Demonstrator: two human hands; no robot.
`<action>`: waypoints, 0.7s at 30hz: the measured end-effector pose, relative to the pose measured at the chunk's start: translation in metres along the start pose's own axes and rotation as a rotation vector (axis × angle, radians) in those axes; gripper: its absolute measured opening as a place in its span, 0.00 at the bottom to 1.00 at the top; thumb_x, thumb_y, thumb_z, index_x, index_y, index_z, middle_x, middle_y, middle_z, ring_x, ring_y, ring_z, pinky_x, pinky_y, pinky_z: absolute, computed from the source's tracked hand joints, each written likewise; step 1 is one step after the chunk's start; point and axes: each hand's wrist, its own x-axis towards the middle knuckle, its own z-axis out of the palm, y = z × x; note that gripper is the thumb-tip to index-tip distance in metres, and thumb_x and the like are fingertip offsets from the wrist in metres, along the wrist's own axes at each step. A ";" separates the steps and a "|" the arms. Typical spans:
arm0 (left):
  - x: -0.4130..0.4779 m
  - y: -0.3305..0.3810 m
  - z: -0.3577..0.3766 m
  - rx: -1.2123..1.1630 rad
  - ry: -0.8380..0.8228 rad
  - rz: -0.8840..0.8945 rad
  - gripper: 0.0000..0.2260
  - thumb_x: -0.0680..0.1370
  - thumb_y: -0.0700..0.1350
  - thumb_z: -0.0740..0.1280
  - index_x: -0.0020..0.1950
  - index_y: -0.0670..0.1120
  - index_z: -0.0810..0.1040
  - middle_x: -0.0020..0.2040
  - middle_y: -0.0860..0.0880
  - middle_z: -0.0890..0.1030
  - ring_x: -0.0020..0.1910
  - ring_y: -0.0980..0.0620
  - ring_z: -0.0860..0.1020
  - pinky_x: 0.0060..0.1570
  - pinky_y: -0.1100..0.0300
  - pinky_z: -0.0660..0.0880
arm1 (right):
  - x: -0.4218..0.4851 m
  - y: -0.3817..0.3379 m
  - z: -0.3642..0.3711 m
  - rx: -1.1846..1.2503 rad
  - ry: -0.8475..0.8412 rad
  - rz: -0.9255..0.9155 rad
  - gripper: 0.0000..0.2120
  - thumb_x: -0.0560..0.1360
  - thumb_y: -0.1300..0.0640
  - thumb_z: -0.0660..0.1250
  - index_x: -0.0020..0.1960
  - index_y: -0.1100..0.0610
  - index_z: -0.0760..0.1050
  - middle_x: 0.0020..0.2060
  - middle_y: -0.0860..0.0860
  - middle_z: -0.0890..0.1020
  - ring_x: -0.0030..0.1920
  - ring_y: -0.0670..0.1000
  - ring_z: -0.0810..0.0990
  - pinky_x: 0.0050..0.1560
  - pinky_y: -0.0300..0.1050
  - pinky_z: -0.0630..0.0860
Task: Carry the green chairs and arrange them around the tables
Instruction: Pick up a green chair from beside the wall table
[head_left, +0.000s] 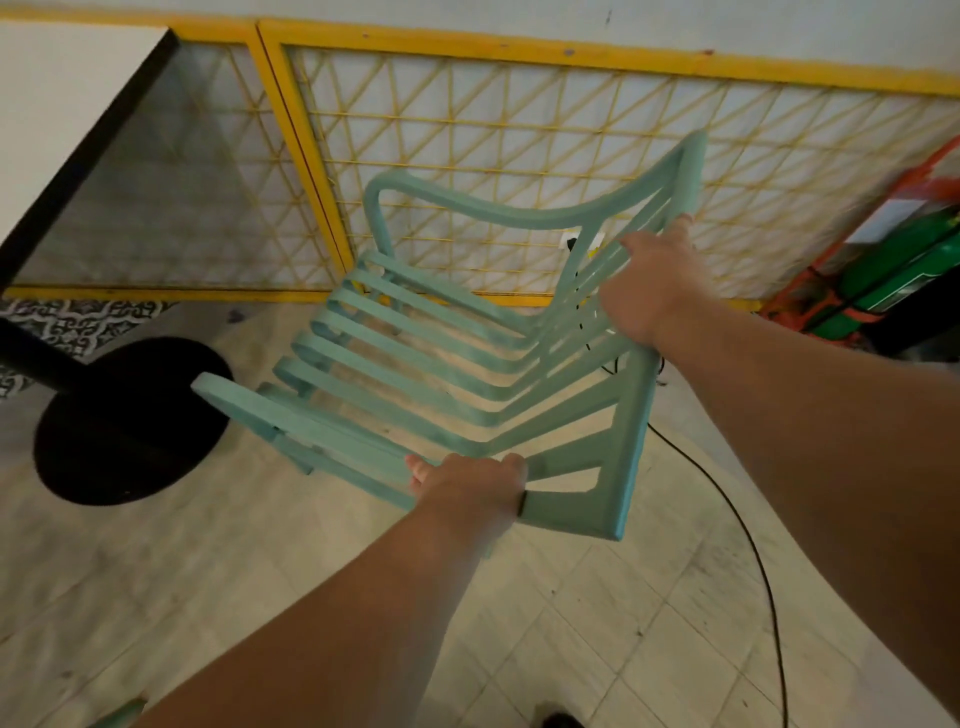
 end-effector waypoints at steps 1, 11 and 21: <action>0.003 0.004 0.001 -0.057 -0.007 -0.067 0.09 0.82 0.44 0.52 0.60 0.49 0.67 0.55 0.39 0.78 0.67 0.30 0.70 0.71 0.21 0.48 | 0.004 0.002 -0.001 -0.008 -0.001 -0.003 0.28 0.75 0.60 0.61 0.75 0.54 0.68 0.81 0.62 0.44 0.72 0.65 0.68 0.68 0.57 0.74; 0.024 -0.047 0.000 0.174 0.025 0.203 0.35 0.74 0.70 0.41 0.59 0.51 0.78 0.57 0.42 0.80 0.61 0.38 0.75 0.66 0.36 0.67 | 0.008 0.007 0.004 -0.016 -0.003 -0.013 0.30 0.75 0.54 0.63 0.77 0.55 0.67 0.81 0.59 0.46 0.73 0.64 0.67 0.70 0.60 0.73; 0.071 -0.128 -0.012 0.411 0.182 0.356 0.46 0.64 0.77 0.27 0.44 0.54 0.79 0.36 0.53 0.76 0.42 0.49 0.73 0.50 0.50 0.64 | 0.003 0.005 0.005 0.012 0.085 -0.070 0.20 0.75 0.51 0.63 0.65 0.53 0.79 0.72 0.57 0.64 0.73 0.59 0.64 0.70 0.51 0.71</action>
